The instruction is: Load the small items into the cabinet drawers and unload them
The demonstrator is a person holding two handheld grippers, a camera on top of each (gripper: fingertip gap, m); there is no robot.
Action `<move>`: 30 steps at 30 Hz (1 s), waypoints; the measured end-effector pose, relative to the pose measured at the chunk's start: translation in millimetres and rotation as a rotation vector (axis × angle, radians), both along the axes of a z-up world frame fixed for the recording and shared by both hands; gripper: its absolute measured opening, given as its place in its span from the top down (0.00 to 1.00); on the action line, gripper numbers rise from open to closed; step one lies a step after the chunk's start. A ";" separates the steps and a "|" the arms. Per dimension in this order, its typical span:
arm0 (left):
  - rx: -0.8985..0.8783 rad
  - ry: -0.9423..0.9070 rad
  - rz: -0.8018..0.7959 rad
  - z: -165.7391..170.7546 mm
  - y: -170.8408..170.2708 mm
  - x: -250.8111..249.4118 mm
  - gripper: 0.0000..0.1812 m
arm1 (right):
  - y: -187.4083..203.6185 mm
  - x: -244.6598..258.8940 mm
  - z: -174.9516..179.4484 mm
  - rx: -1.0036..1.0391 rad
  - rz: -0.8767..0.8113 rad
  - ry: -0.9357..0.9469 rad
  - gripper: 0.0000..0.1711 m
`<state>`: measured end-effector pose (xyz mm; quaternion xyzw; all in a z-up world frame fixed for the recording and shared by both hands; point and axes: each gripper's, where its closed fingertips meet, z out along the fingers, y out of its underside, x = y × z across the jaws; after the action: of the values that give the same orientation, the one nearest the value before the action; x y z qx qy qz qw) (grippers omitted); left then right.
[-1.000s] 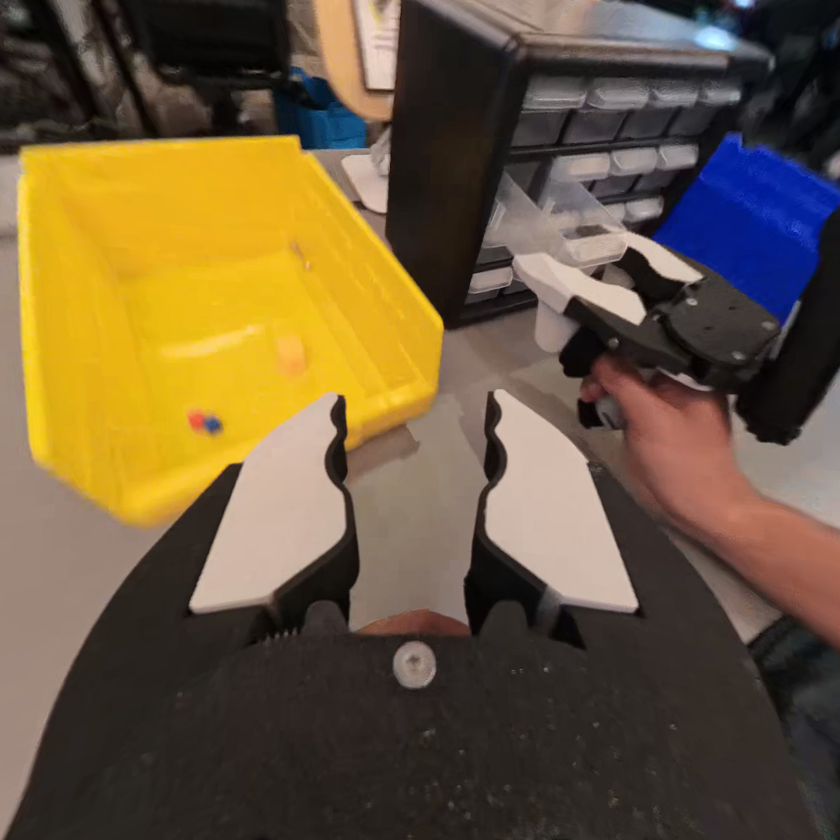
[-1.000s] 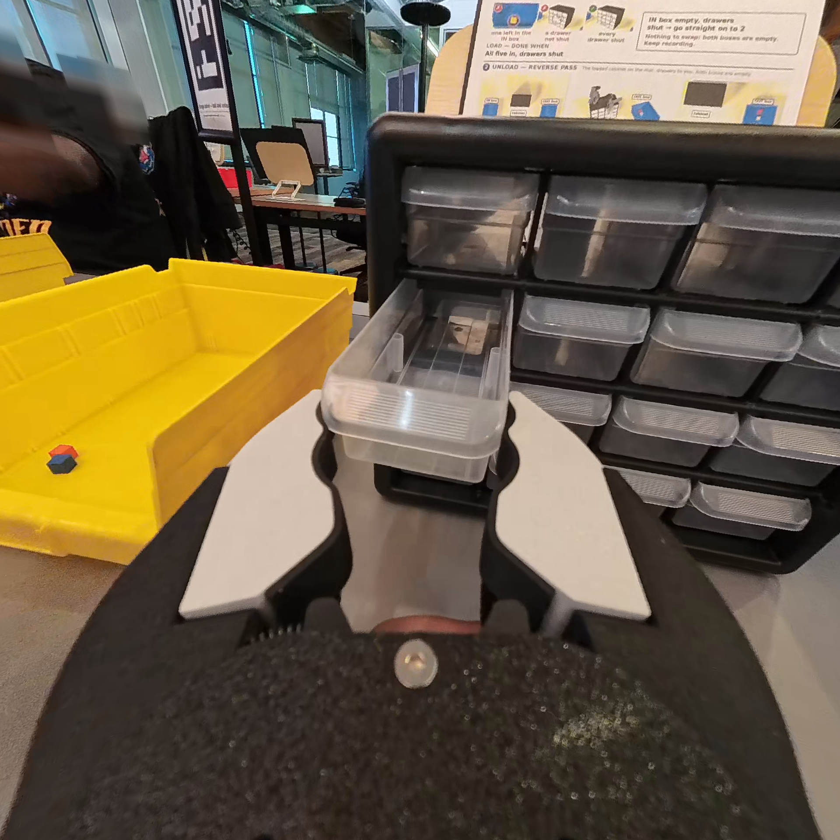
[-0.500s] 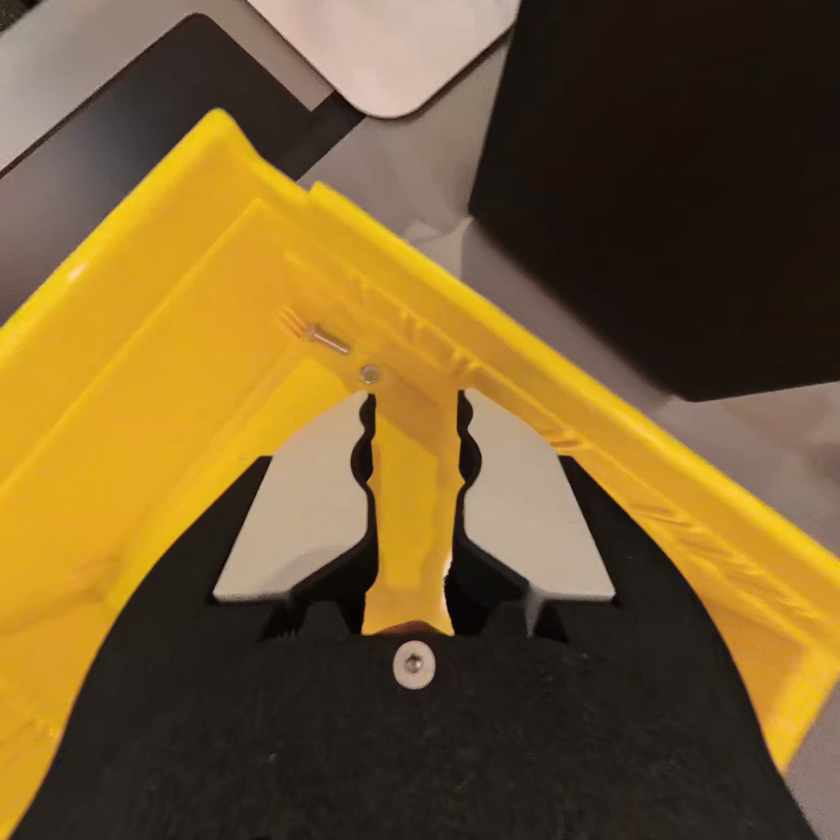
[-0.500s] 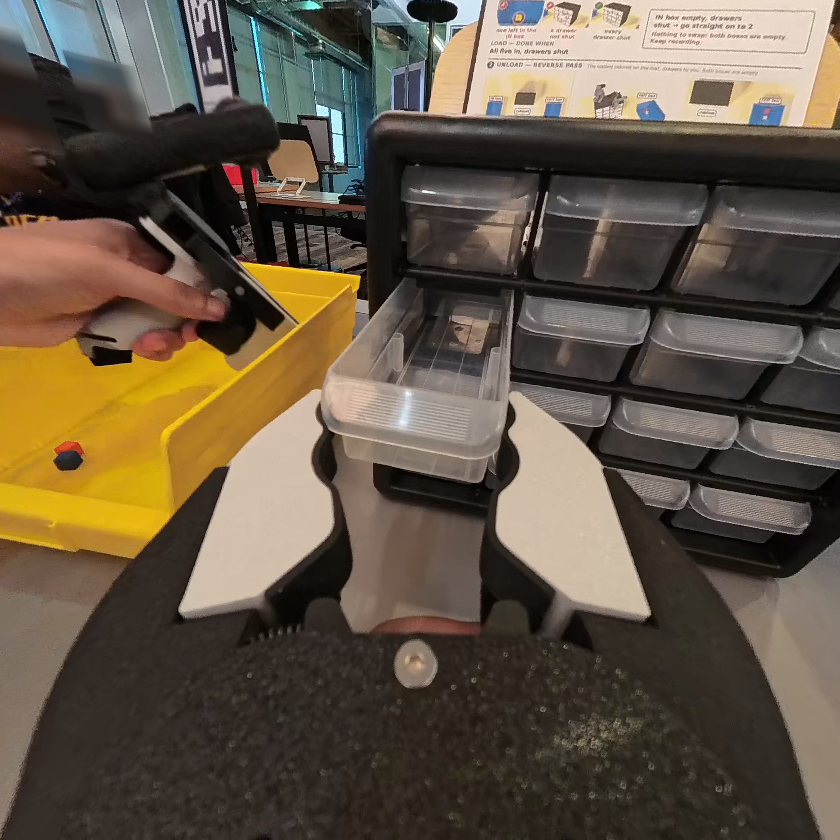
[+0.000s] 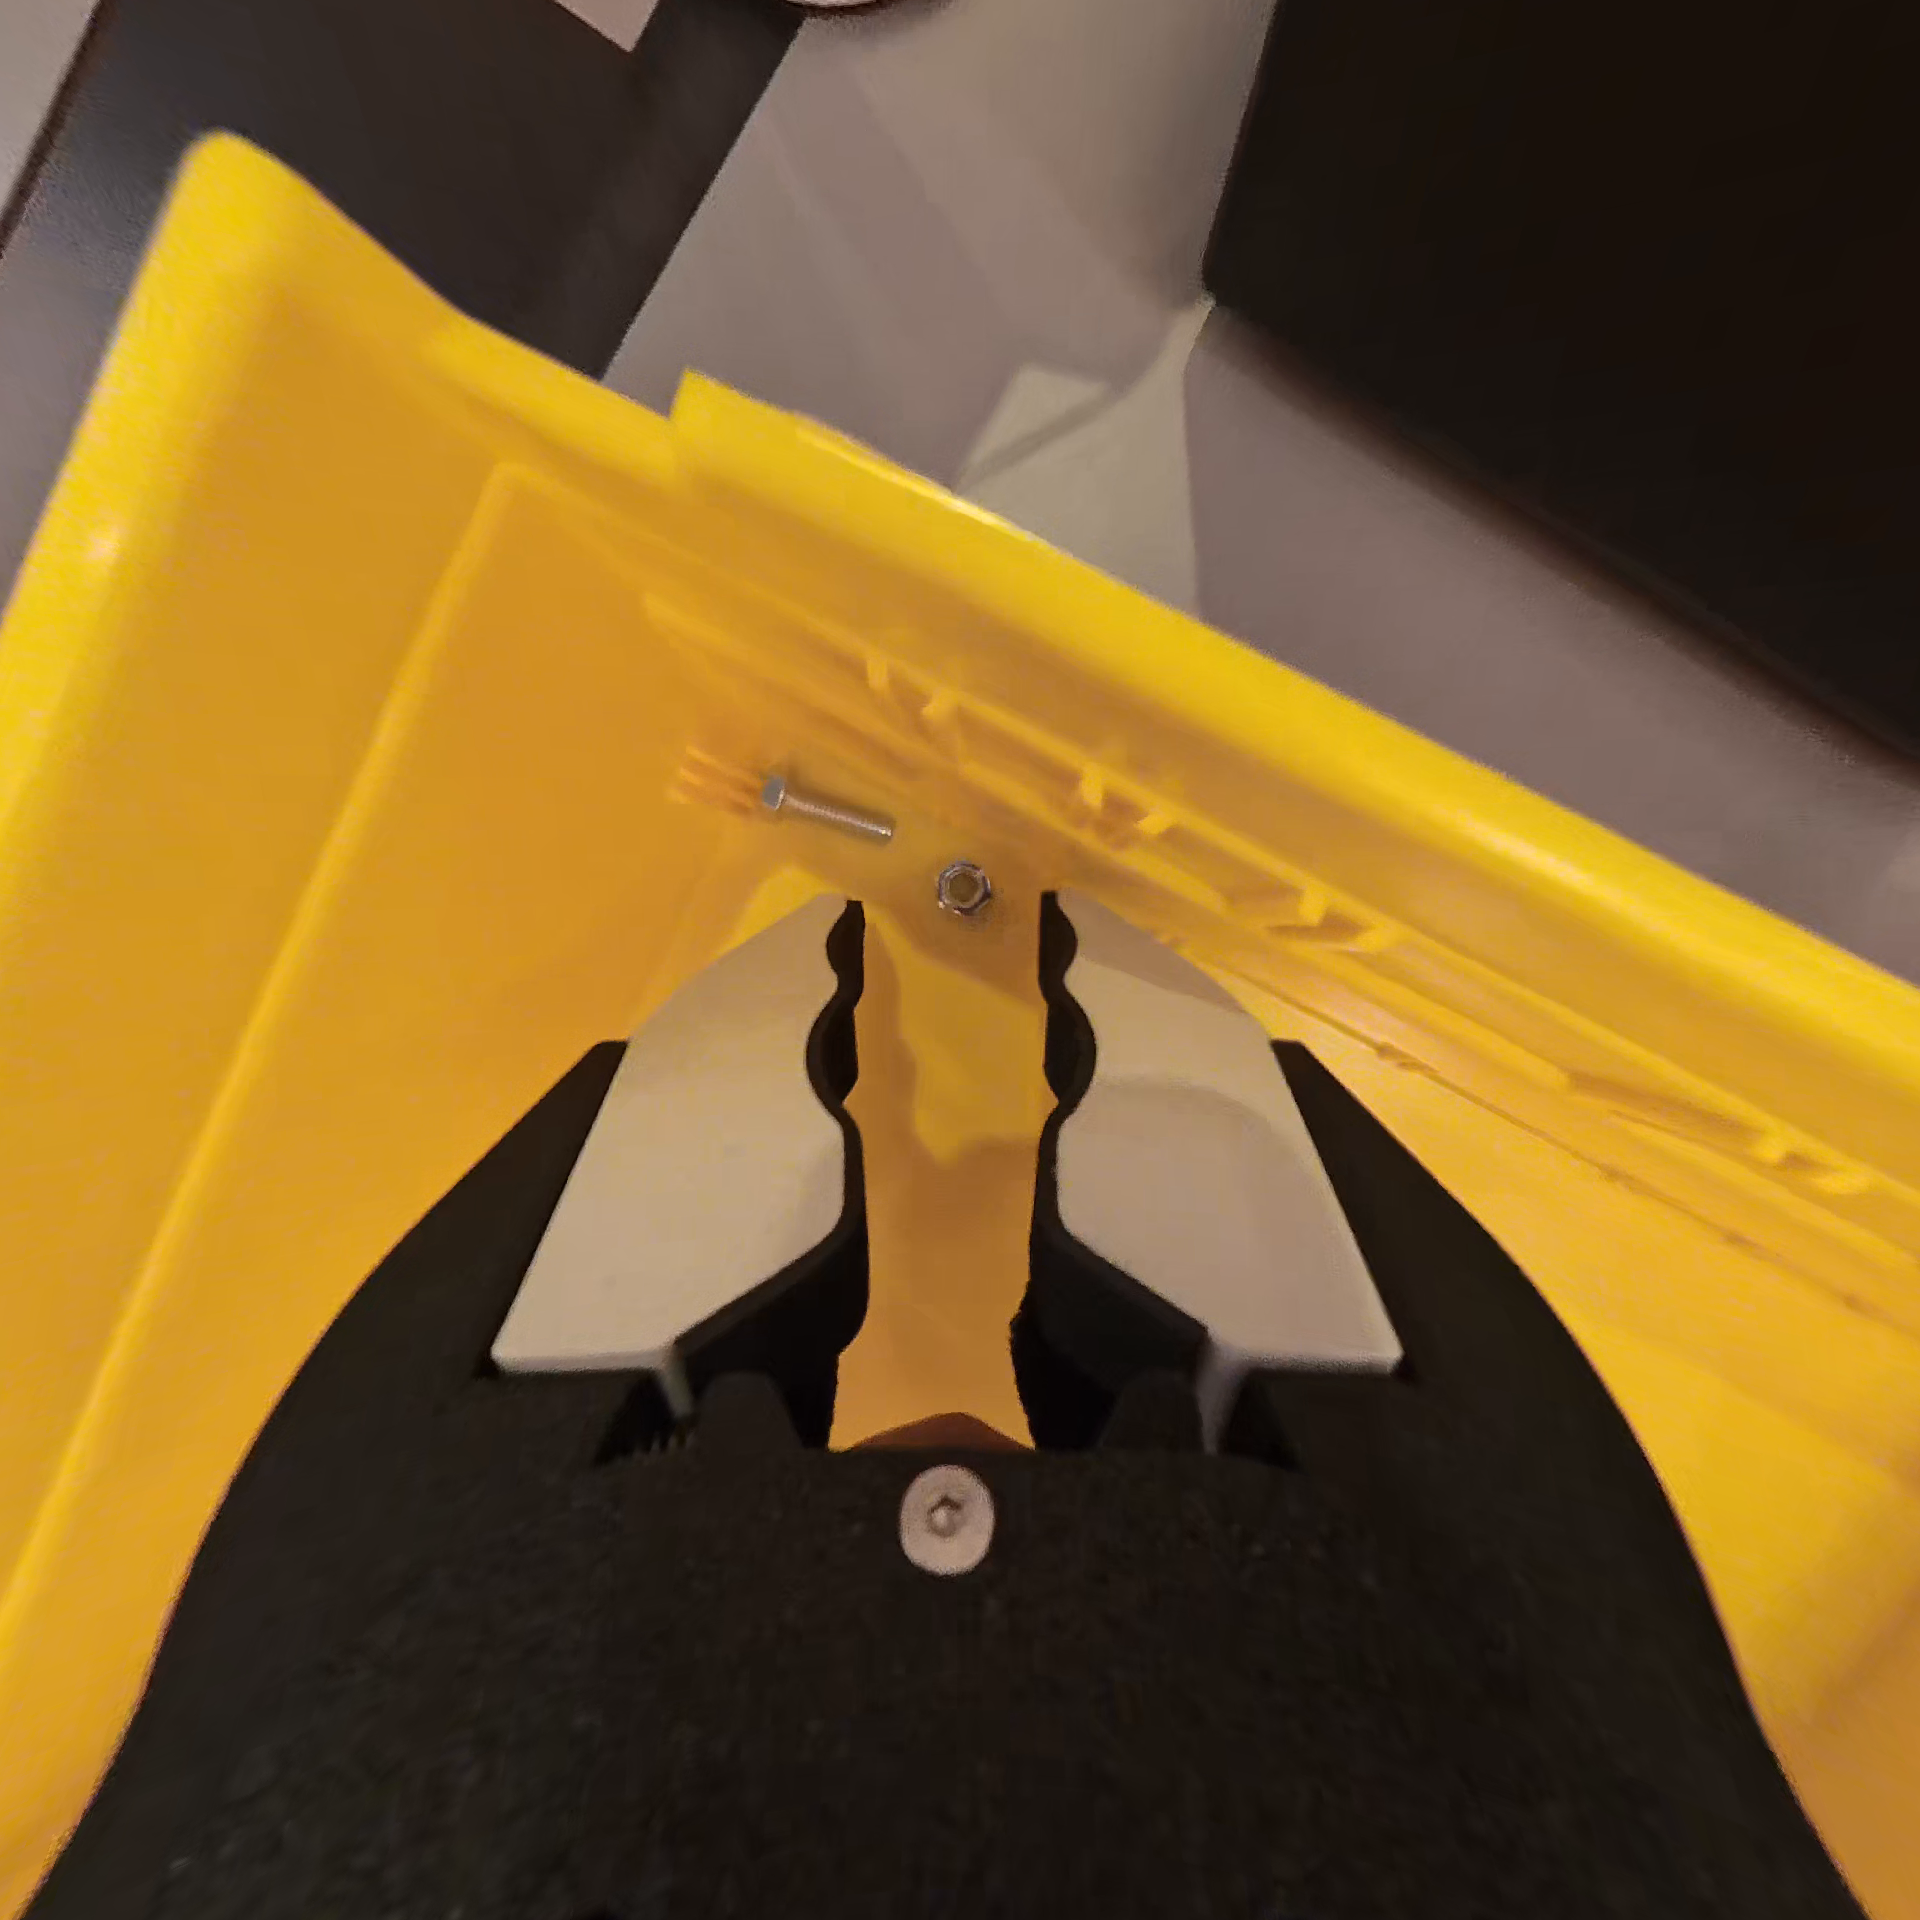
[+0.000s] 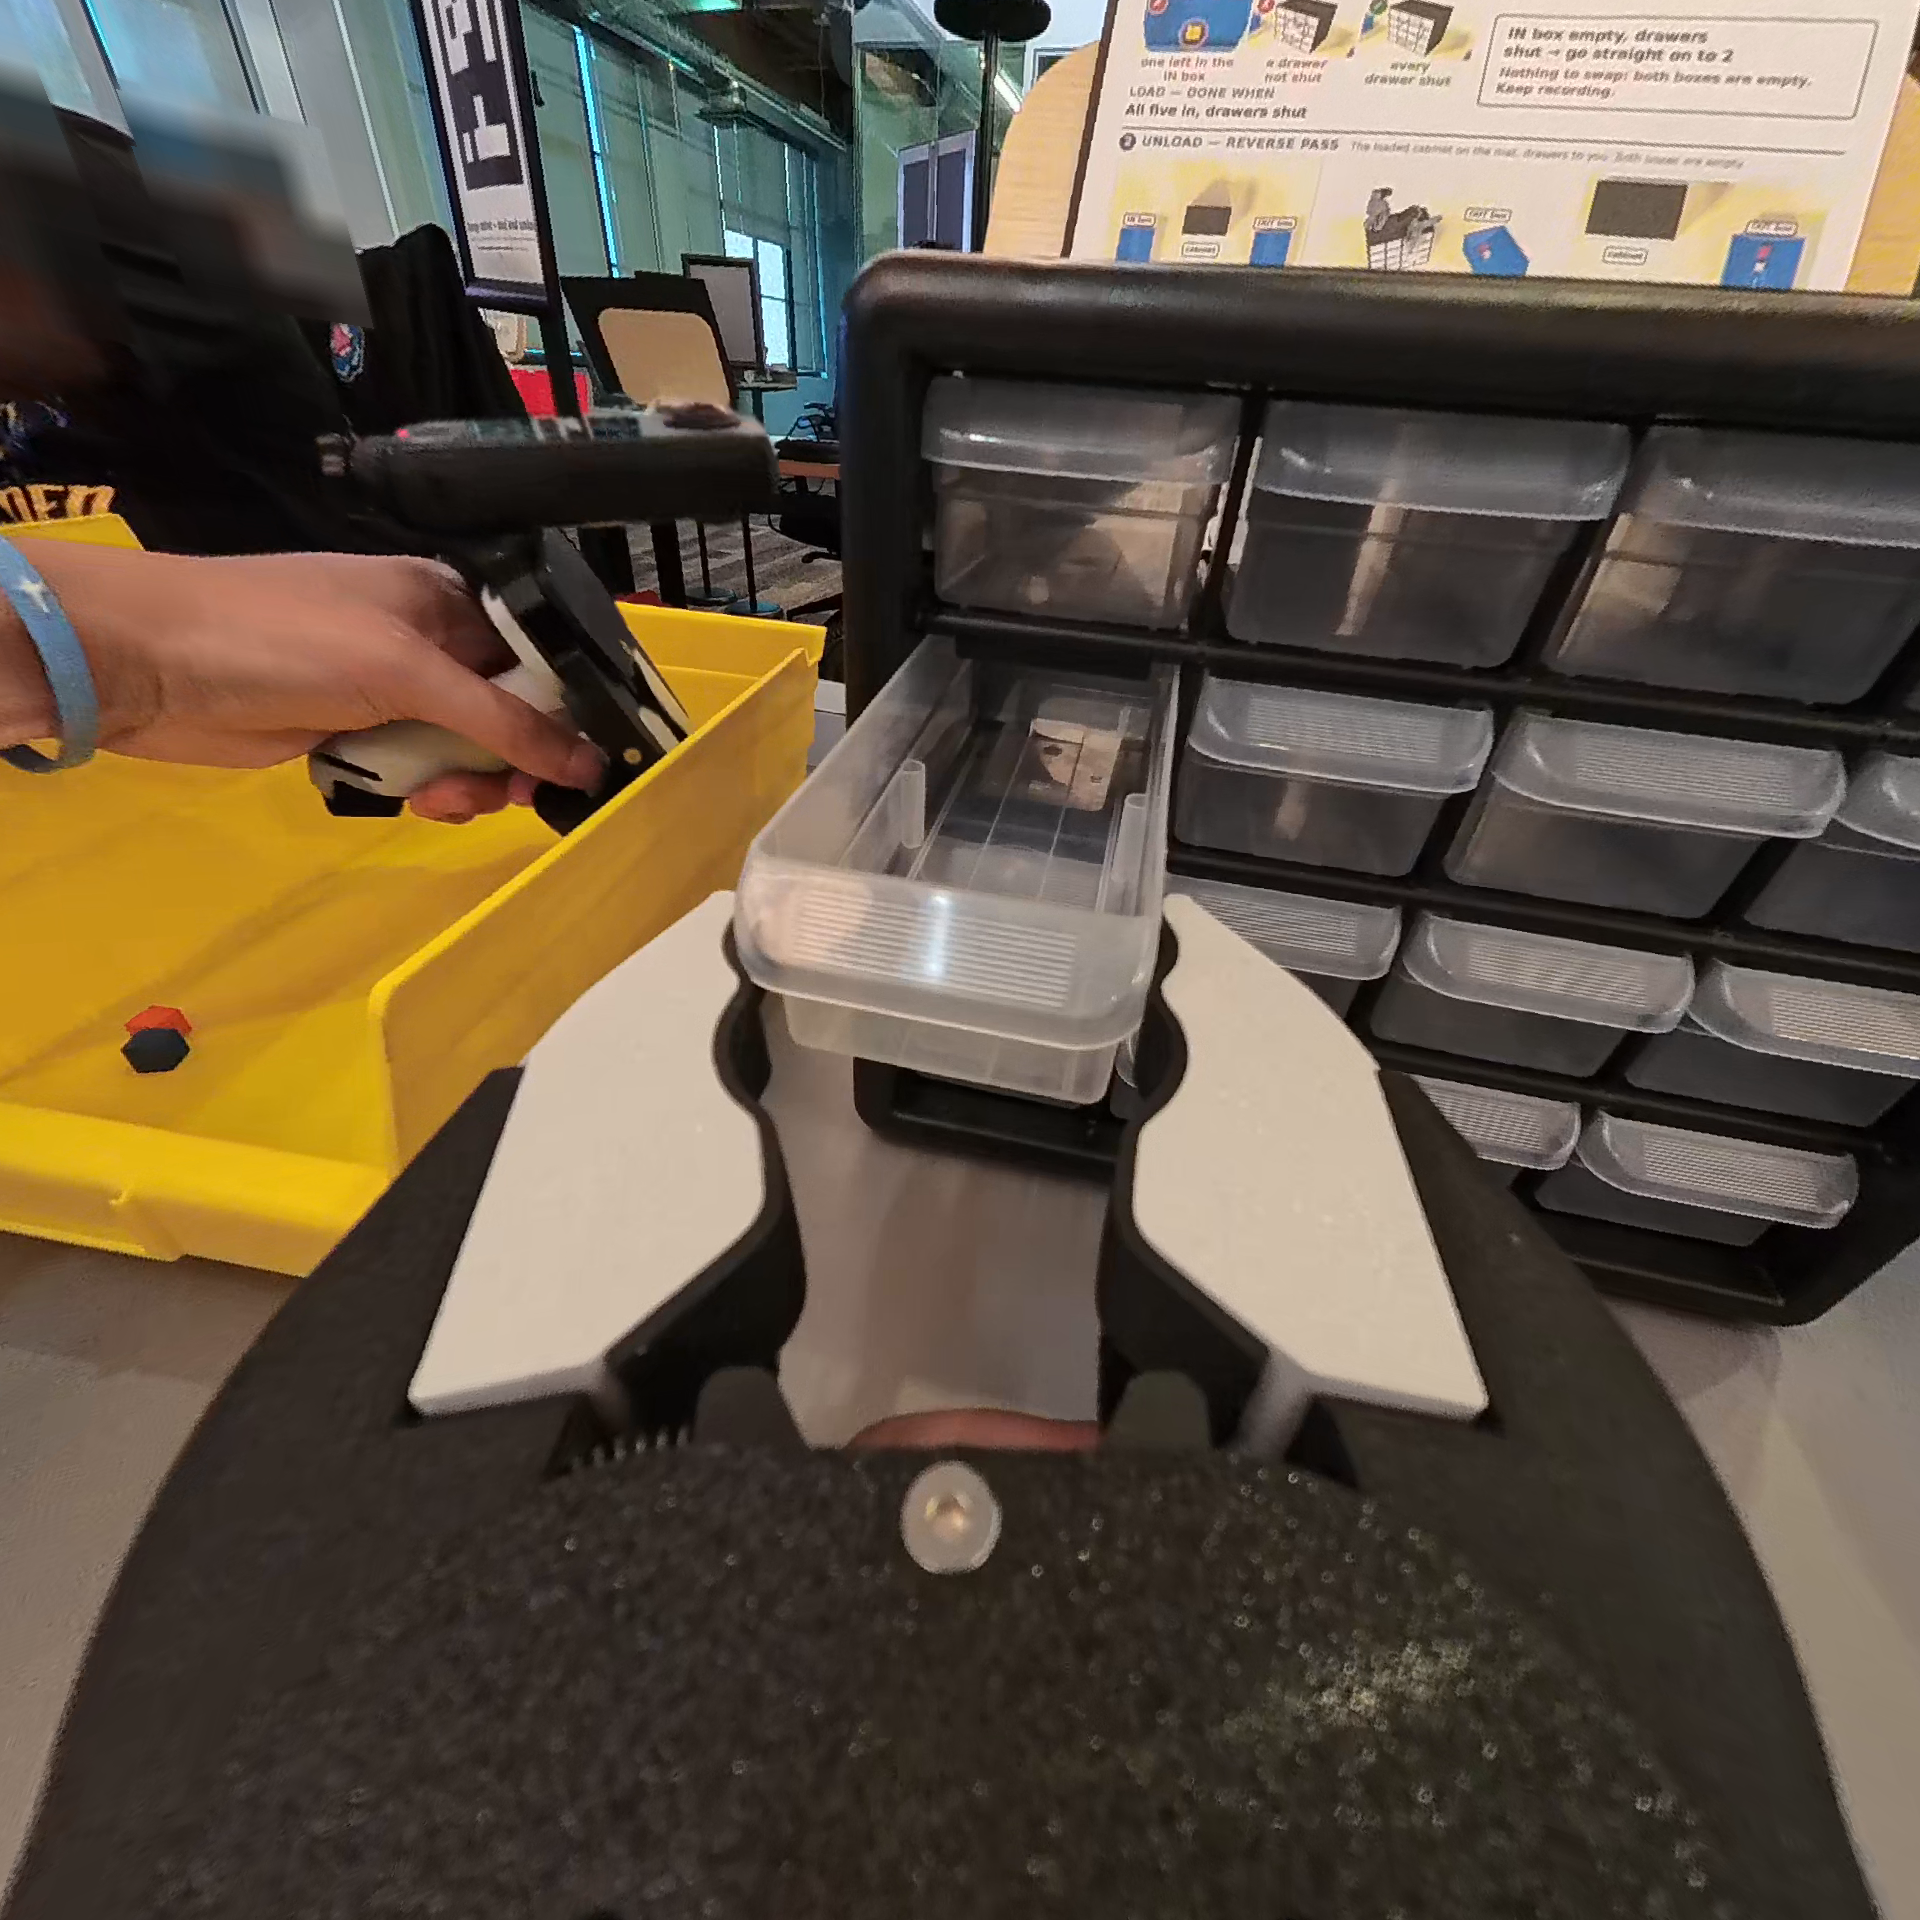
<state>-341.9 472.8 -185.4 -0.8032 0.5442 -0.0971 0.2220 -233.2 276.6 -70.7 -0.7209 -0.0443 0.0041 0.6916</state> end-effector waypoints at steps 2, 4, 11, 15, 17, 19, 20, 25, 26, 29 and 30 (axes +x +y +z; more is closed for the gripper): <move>0.006 0.012 -0.008 -4.6 1.6 1.6 0.86 | -0.2 -0.1 0.0 0.001 0.001 -0.001 0.60; 0.038 0.017 0.000 -4.7 7.4 2.4 0.88 | -0.3 -0.1 0.0 -0.001 0.002 0.000 0.60; 0.029 0.013 0.008 -5.4 3.7 -2.1 0.95 | -0.4 -0.3 -0.1 -0.002 0.003 0.003 0.60; 0.006 0.024 0.005 7.2 -13.4 -13.4 0.95 | -0.3 -0.6 -0.1 -0.003 0.002 0.004 0.60; 0.025 0.004 -0.018 28.8 -26.3 -15.0 0.95 | -0.2 -0.7 0.0 -0.004 0.002 0.005 0.60; 0.052 -0.045 -0.040 61.6 -43.3 -10.0 0.95 | -0.3 -0.7 -0.1 -0.004 0.002 0.004 0.60; 0.069 -0.080 -0.063 80.9 -54.9 -3.9 0.95 | -0.3 -0.8 -0.1 -0.002 0.001 0.003 0.60; 0.112 -0.208 -0.310 164.5 -147.4 50.0 0.95 | -0.9 -0.8 -0.5 0.011 0.003 0.003 0.60; 0.123 -0.202 -0.359 173.1 -164.4 62.2 0.95 | -1.0 -0.7 -0.3 0.014 0.004 0.002 0.60; 0.142 -0.125 -0.462 176.9 -199.2 94.4 0.95 | -1.7 -0.2 -0.4 0.016 0.007 0.000 0.60; 0.141 -0.078 -0.474 172.0 -203.6 101.7 0.95 | -2.3 0.0 -0.6 0.014 0.008 0.001 0.60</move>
<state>-240.3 269.2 -13.5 -0.6312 0.7138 -0.1393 0.2696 -233.1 274.3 -71.2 -0.7157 -0.0471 0.0068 0.6968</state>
